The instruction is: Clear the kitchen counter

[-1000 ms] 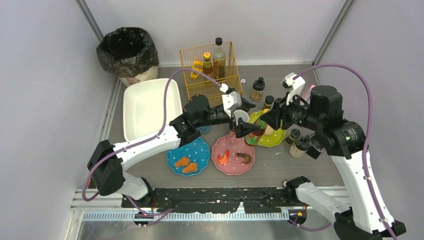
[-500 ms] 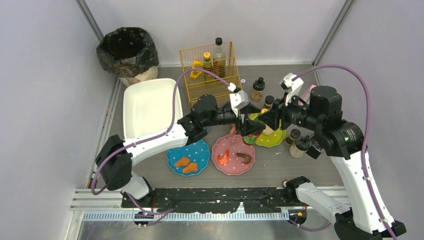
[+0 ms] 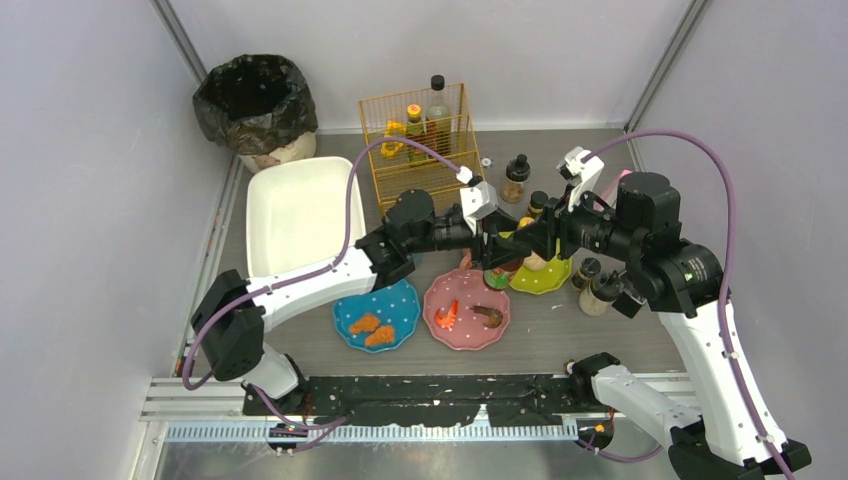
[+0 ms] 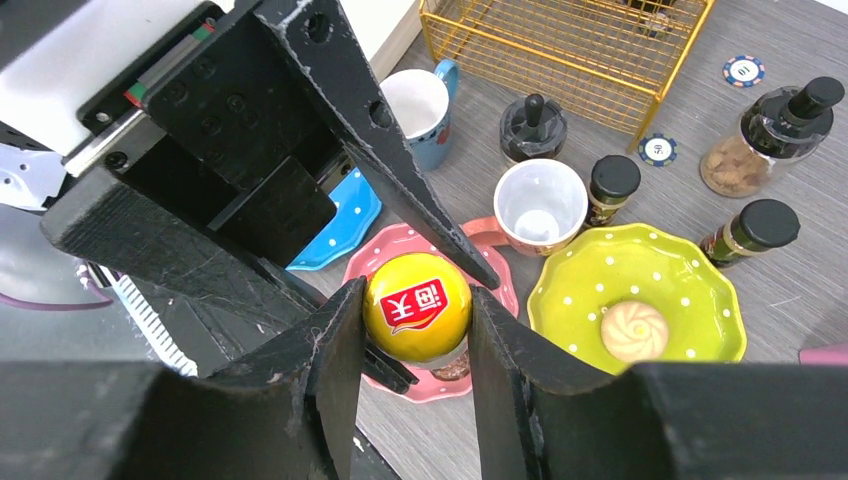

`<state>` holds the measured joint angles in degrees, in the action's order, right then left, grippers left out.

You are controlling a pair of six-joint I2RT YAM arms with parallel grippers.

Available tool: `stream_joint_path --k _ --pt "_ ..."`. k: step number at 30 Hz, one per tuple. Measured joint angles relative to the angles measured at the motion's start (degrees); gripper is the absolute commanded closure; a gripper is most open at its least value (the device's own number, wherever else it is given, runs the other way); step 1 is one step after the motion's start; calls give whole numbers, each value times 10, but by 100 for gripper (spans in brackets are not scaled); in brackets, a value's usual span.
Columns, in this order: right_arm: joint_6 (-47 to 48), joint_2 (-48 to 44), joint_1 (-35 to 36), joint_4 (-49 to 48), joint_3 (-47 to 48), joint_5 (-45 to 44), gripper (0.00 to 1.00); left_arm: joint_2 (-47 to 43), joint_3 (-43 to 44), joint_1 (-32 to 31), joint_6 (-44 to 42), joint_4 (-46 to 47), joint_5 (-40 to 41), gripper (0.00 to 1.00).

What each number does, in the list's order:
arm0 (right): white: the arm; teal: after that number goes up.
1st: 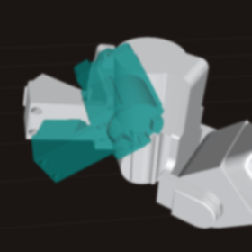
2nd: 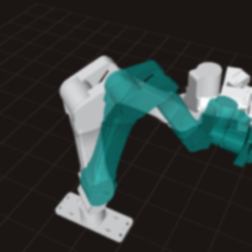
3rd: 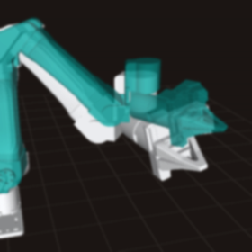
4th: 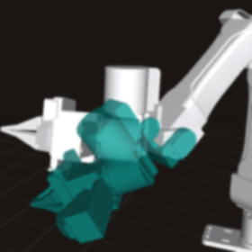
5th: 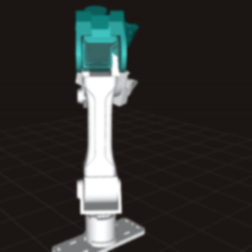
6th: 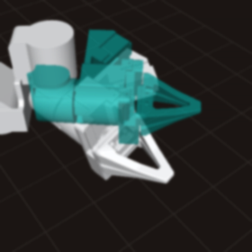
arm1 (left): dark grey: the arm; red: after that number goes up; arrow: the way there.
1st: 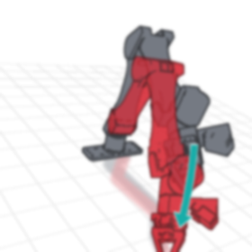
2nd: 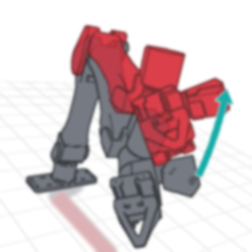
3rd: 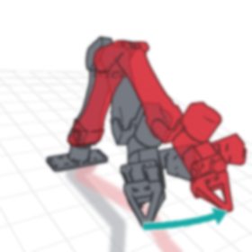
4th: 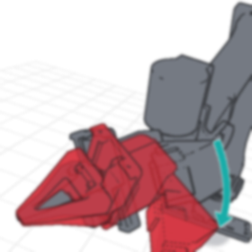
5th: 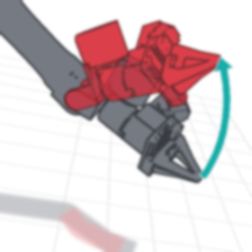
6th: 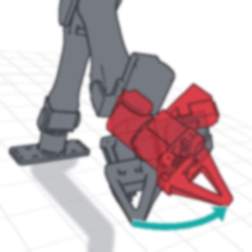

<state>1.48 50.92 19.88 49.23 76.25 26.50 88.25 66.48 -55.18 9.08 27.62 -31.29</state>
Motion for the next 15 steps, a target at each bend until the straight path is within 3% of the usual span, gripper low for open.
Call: stream_joint_path --k 4,7,13,15 --pt "-4 0 0 -9 0 7 95 2 0 0 3 0 0 43" --pt "-10 0 0 -16 0 9 95 4 0 0 9 0 0 50" --pt "-16 0 0 -27 -4 11 94 4 0 0 16 2 2 98" --pt "-18 -2 0 -33 -9 11 80 4 0 0 19 3 2 100"
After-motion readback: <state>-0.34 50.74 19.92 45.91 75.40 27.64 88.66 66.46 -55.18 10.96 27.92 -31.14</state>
